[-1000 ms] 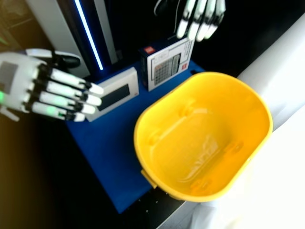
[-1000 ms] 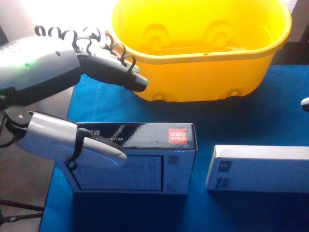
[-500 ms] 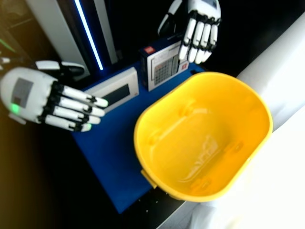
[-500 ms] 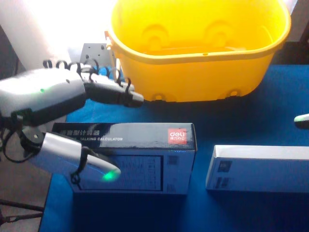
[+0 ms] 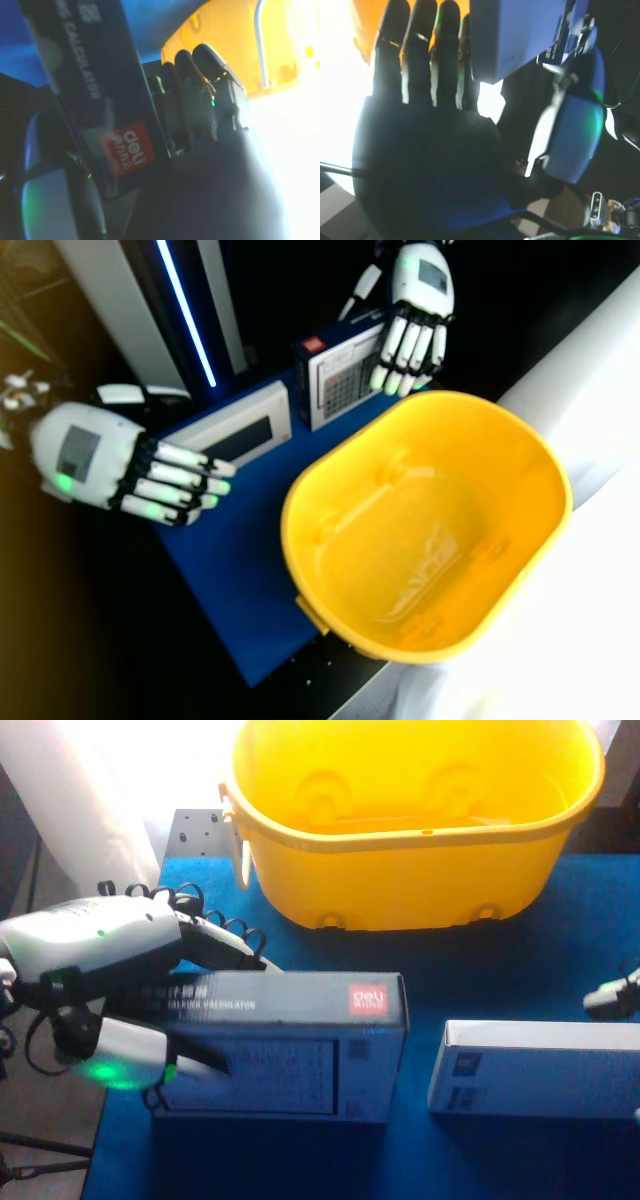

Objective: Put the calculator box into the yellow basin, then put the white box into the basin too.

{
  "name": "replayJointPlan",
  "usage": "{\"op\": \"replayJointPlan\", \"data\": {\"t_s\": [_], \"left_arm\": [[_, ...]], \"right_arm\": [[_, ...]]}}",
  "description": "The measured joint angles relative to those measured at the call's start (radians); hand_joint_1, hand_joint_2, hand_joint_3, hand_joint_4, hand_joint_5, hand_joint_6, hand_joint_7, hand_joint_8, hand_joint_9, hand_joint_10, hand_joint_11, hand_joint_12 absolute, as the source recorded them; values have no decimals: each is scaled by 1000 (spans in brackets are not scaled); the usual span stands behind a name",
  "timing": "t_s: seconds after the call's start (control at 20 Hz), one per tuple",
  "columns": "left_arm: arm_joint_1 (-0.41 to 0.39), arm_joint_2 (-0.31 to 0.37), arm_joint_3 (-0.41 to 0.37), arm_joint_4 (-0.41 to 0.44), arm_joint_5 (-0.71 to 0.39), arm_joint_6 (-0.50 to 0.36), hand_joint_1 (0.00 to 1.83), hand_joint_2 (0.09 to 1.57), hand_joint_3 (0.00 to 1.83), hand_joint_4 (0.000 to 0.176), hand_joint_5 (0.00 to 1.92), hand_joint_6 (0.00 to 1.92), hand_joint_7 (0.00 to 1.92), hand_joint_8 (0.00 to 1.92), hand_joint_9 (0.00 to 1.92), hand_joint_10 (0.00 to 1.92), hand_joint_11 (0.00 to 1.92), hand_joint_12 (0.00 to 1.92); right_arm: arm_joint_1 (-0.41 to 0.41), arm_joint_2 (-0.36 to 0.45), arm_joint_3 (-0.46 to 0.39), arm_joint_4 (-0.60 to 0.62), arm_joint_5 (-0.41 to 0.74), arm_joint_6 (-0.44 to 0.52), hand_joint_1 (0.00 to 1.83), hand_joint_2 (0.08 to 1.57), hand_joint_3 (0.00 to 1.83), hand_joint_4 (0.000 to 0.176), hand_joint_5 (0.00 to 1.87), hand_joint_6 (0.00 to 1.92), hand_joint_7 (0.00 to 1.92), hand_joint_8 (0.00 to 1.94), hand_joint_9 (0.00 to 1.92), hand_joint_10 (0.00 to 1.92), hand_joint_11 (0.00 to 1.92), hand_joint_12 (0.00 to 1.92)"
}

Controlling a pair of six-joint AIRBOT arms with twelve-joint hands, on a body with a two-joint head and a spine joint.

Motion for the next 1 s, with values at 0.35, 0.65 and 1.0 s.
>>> {"op": "replayJointPlan", "data": {"t_s": [0.35,0.65,1.0], "left_arm": [[3,-24,23,-21,-45,5,1378,1180,2,0,738,1290,813,1167,874,1307,720,1510],[47,16,20,-57,-234,-80,1353,1181,1,0,796,1223,815,1222,810,1352,668,1373],[42,74,-30,-58,-508,-69,1370,1145,0,0,795,1148,942,996,909,1295,801,1389]], "right_arm": [[9,-10,12,1,-3,6,1381,1110,0,0,940,1029,917,942,994,1192,894,1410],[13,-11,11,-1,-47,26,1365,1138,1,0,894,1144,883,1008,913,1265,842,1406],[13,-11,11,-2,-69,29,1371,1123,0,0,920,1110,922,961,935,1218,844,1406]]}}
